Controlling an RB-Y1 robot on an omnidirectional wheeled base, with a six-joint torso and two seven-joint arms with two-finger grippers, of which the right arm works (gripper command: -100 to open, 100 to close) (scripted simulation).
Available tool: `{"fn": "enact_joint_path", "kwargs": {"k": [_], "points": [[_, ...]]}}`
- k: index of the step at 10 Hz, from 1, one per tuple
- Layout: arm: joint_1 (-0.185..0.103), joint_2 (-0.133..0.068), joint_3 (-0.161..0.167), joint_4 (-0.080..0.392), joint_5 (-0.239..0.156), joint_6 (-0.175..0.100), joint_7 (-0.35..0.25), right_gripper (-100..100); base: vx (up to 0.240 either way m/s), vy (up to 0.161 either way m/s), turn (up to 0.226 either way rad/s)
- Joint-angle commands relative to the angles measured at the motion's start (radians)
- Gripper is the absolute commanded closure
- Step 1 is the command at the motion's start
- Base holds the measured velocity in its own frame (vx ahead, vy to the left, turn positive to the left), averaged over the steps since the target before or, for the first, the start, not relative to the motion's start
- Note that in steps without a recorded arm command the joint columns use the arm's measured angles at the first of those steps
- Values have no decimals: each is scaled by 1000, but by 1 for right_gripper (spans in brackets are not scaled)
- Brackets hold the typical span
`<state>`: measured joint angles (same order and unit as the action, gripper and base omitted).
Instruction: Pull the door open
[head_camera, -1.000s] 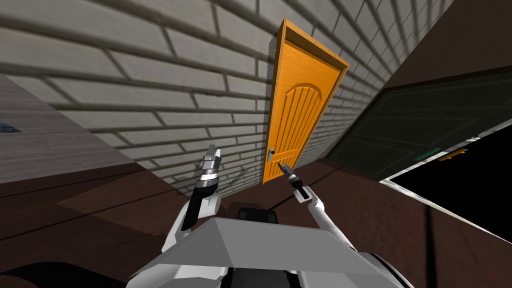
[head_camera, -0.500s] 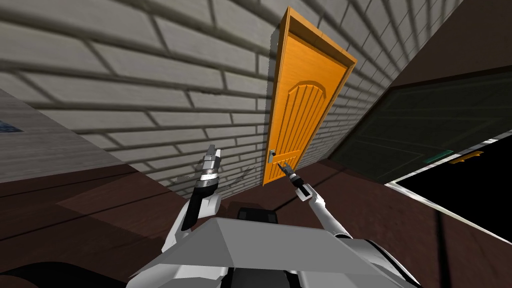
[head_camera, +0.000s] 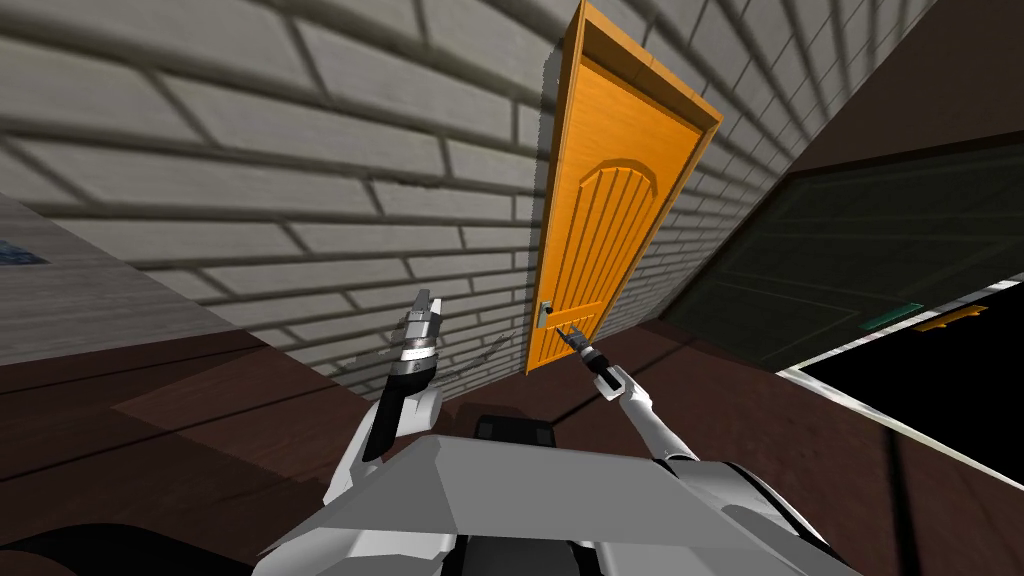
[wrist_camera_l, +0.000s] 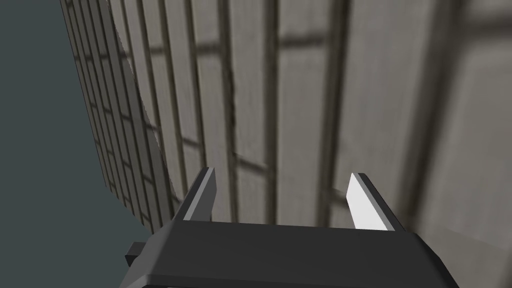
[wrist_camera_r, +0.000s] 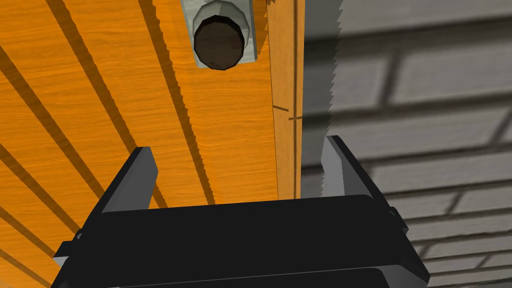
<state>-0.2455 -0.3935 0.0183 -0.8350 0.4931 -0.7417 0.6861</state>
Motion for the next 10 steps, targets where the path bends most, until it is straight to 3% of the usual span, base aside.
{"fn": "enact_joint_path", "kwargs": {"k": [1,2,3,10], "points": [[-19,-9,1,35,11,-7,22,-100,44,4,12],[-35,-17,1,66,21,-14,39,-100,63,-4,14],[-35,-10,-2,68,14,-20,34,-100,31,-5,5],[-49,10,-17,82,9,3,63,-100,185,51,40]]}}
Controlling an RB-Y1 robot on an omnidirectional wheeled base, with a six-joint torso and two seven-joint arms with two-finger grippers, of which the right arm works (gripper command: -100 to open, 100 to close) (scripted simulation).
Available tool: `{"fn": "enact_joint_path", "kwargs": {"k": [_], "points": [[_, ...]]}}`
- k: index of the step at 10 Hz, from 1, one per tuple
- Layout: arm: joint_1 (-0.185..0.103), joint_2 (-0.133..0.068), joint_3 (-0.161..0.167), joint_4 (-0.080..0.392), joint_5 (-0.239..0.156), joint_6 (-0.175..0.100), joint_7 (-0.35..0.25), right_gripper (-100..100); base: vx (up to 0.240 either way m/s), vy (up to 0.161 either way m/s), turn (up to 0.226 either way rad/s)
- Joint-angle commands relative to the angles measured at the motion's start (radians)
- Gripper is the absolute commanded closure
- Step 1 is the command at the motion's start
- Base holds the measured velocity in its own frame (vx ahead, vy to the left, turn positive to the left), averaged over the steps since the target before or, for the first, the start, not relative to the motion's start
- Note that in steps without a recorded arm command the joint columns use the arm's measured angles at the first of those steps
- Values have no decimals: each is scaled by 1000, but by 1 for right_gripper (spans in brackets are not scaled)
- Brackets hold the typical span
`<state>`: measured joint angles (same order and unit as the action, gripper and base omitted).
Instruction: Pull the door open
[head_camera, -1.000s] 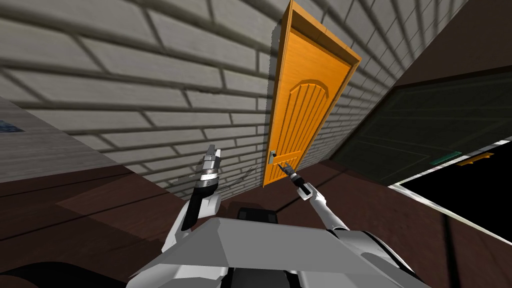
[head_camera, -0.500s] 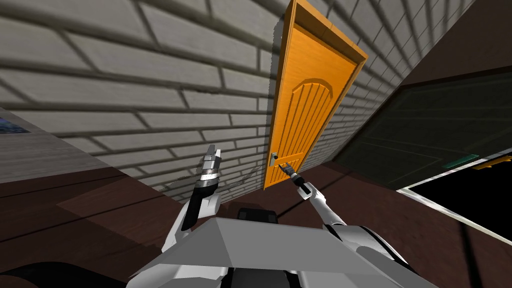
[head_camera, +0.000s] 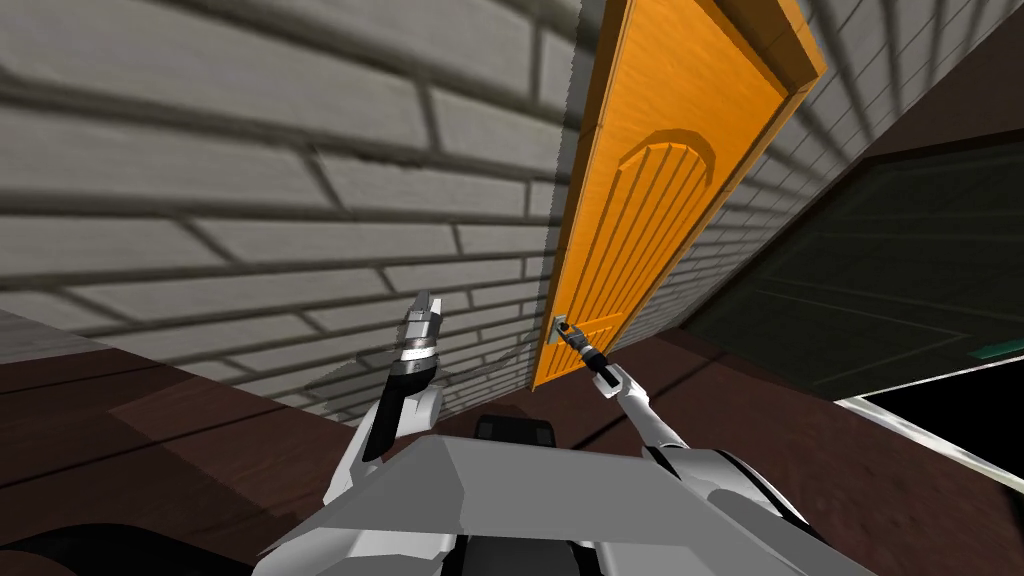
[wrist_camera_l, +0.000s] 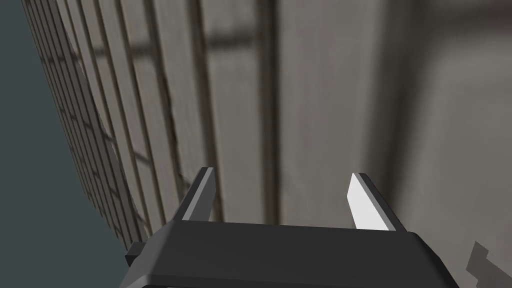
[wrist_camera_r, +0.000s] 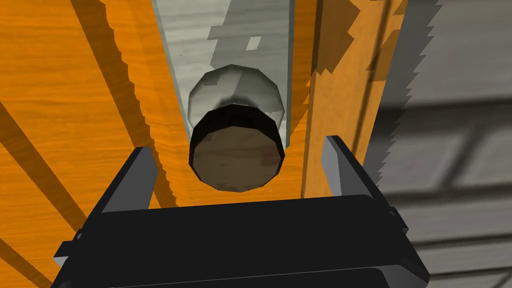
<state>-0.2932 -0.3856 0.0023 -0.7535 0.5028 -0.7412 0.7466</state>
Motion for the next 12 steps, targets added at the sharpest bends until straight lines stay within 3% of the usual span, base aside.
{"fn": "enact_joint_path", "kwargs": {"k": [1,2,3,8,12], "points": [[-2,4,-3,2,-1,5,5,-100,195,47,28],[-1,2,-1,-1,0,4,2,-100,84,19,-1],[-1,2,-1,-1,0,4,2,100,-17,-2,-11],[-1,2,-1,-1,0,4,2,100,-14,-5,5],[-3,7,4,-1,-53,15,-77,100,-42,-65,93]]}}
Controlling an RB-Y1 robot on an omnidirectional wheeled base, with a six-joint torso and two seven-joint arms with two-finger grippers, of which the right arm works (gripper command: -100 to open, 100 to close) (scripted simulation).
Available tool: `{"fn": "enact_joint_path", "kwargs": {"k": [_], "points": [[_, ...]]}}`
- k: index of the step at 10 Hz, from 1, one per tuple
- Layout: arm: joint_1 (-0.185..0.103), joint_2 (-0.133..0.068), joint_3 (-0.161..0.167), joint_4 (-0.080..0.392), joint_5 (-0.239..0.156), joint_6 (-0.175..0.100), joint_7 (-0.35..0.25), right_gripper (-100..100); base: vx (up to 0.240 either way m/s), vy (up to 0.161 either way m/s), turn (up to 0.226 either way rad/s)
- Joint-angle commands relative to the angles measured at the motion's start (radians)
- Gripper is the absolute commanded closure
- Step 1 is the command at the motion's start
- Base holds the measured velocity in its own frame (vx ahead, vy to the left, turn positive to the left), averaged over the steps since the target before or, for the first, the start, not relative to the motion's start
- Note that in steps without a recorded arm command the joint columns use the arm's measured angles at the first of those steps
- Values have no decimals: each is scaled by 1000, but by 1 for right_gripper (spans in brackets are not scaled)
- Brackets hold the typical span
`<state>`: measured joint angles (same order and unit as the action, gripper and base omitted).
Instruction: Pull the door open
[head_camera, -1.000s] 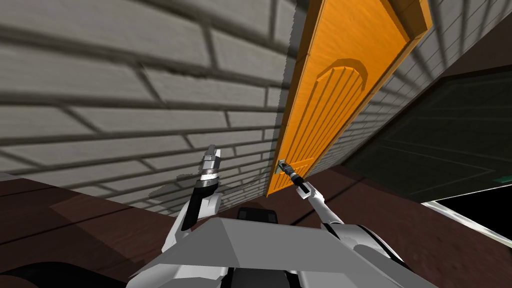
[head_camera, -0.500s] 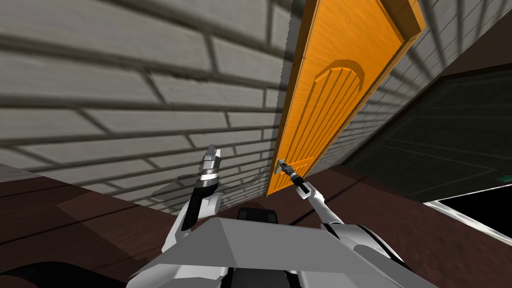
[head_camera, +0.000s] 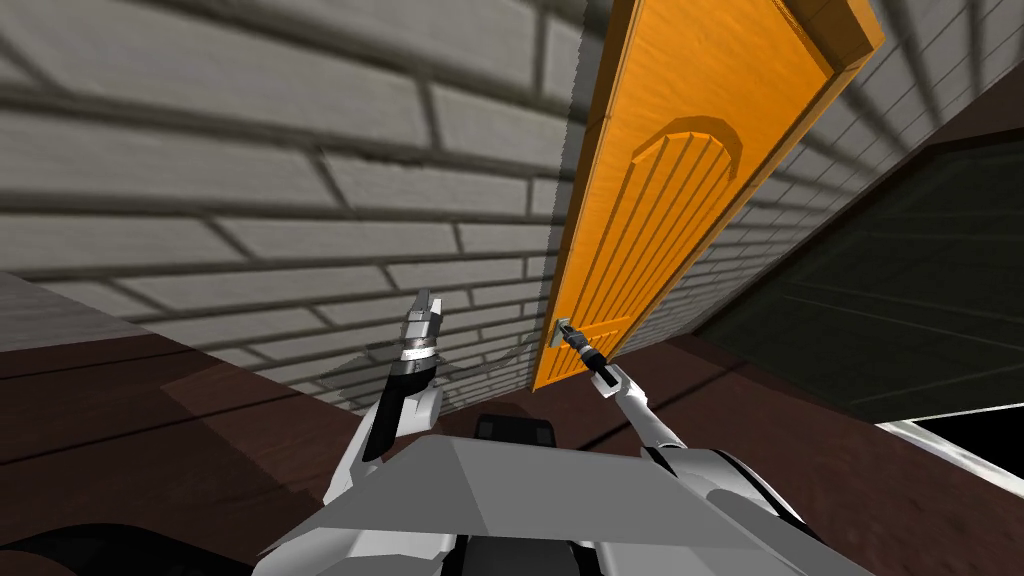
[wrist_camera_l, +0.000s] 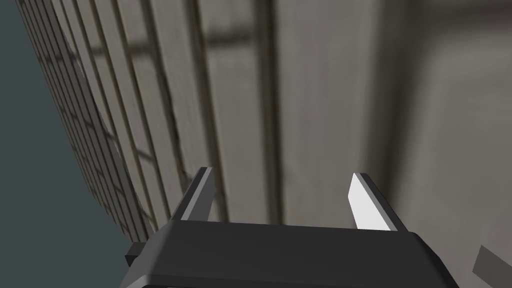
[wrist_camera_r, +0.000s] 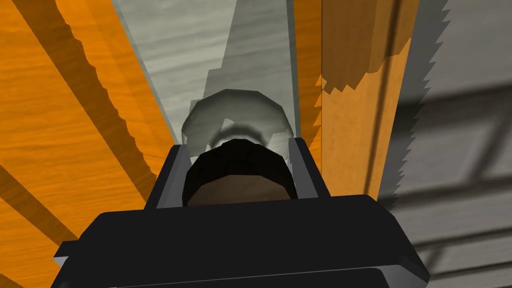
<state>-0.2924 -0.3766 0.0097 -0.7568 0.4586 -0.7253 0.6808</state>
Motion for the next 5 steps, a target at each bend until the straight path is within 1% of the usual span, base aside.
{"fn": "enact_joint_path", "kwargs": {"k": [1,5], "points": [[-5,0,-2,2,-32,4,-46,100,-59,-62,105],[-8,4,2,1,-91,15,-134,100,-63,-80,110]]}}
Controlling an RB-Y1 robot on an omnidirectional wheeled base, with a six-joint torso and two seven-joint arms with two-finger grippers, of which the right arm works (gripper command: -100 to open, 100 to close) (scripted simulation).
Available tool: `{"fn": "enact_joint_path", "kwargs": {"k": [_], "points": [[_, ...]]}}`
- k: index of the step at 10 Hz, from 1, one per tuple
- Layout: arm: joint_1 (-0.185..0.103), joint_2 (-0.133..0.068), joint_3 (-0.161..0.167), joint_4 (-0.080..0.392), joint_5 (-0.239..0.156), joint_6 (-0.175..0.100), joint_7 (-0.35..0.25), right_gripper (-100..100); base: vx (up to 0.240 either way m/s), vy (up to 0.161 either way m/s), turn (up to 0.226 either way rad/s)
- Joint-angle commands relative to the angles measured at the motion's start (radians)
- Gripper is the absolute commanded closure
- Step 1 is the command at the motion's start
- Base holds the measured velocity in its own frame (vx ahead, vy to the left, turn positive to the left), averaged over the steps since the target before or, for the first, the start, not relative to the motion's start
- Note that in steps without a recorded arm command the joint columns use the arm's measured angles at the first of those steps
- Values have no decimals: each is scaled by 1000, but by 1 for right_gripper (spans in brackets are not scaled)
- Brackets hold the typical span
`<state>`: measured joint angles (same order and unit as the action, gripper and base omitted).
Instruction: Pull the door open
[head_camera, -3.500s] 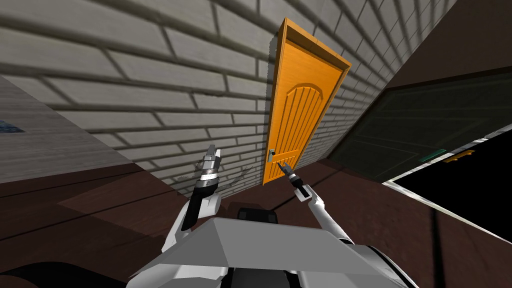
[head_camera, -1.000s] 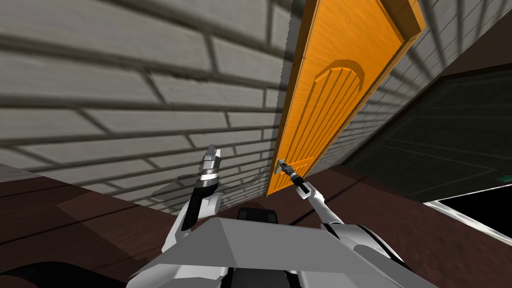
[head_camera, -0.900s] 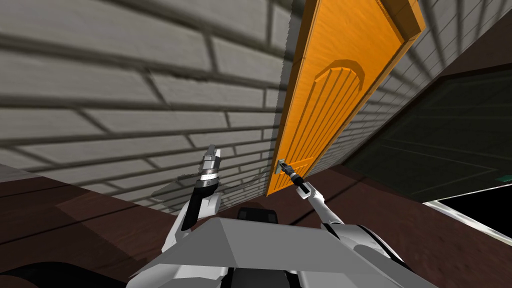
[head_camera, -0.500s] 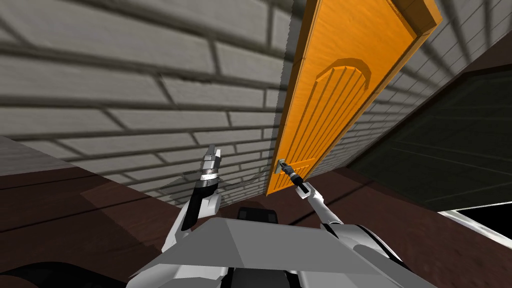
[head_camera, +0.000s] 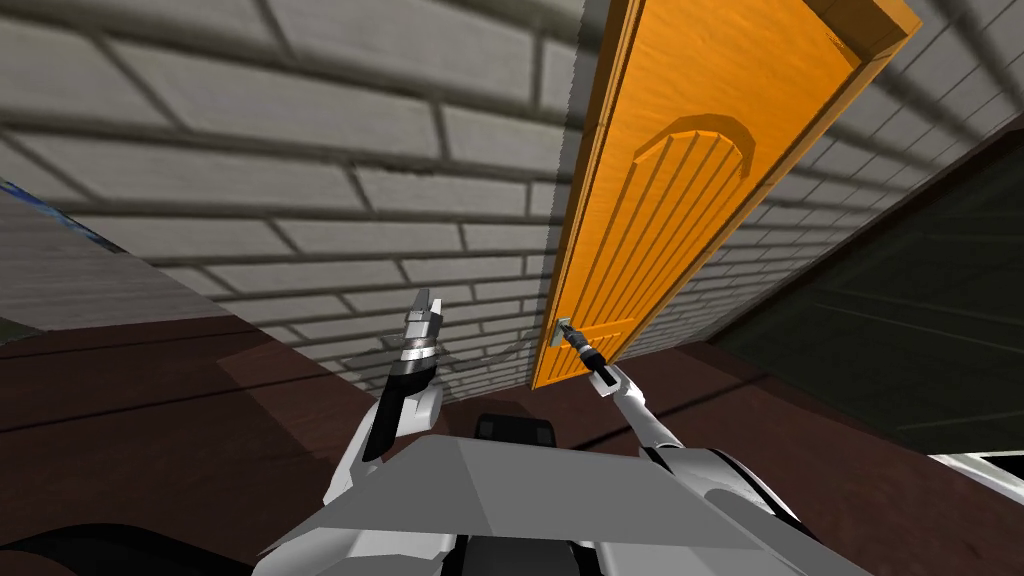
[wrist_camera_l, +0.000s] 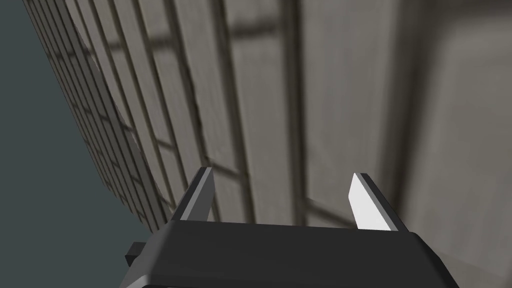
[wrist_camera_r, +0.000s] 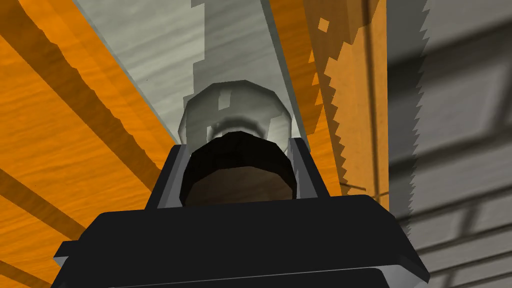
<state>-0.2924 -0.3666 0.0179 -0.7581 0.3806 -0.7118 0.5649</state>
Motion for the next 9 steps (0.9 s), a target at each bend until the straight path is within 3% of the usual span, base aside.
{"fn": "enact_joint_path", "kwargs": {"k": [1,4,5,9], "points": [[-9,-4,-5,2,-31,5,-46,100,-51,-68,106],[-11,0,0,2,-86,16,-126,100,-65,-70,122],[-11,0,0,2,-86,16,-128,100,-56,-55,47],[-16,7,6,0,-171,32,-247,100,-64,-65,119]]}}
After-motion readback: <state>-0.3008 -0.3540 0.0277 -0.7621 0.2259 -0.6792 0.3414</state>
